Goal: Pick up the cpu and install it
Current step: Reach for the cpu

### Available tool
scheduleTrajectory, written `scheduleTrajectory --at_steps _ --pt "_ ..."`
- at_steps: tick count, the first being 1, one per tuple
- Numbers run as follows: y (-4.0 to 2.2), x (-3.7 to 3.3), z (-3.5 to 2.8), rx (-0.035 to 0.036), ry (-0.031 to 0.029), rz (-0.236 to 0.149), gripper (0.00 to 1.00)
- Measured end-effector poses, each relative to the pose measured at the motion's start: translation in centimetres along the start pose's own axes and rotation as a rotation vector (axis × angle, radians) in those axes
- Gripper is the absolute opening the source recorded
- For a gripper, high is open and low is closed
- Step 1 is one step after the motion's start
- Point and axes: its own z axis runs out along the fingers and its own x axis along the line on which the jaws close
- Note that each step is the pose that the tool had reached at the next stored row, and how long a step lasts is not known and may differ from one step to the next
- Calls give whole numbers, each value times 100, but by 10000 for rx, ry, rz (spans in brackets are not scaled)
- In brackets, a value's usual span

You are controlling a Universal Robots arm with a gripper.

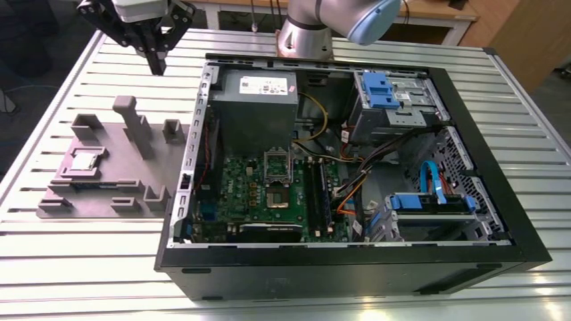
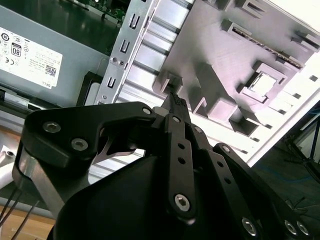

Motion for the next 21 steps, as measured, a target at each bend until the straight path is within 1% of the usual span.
scheduleTrajectory --at_steps 5,7,8,11,14,15,18,21 --pt "-11 110 -1 -1 0 0 11" --pt "-15 128 -1 -1 5 -39 11" --pt "-15 128 -1 -2 18 -77 11" --pt "-15 134 -2 1 88 -277 11" --pt "-17 143 2 -1 121 -507 11" --pt "-18 156 4 0 128 -561 11" --pt "-25 242 9 -1 132 -593 11" --pt "-33 356 10 0 133 -592 11"
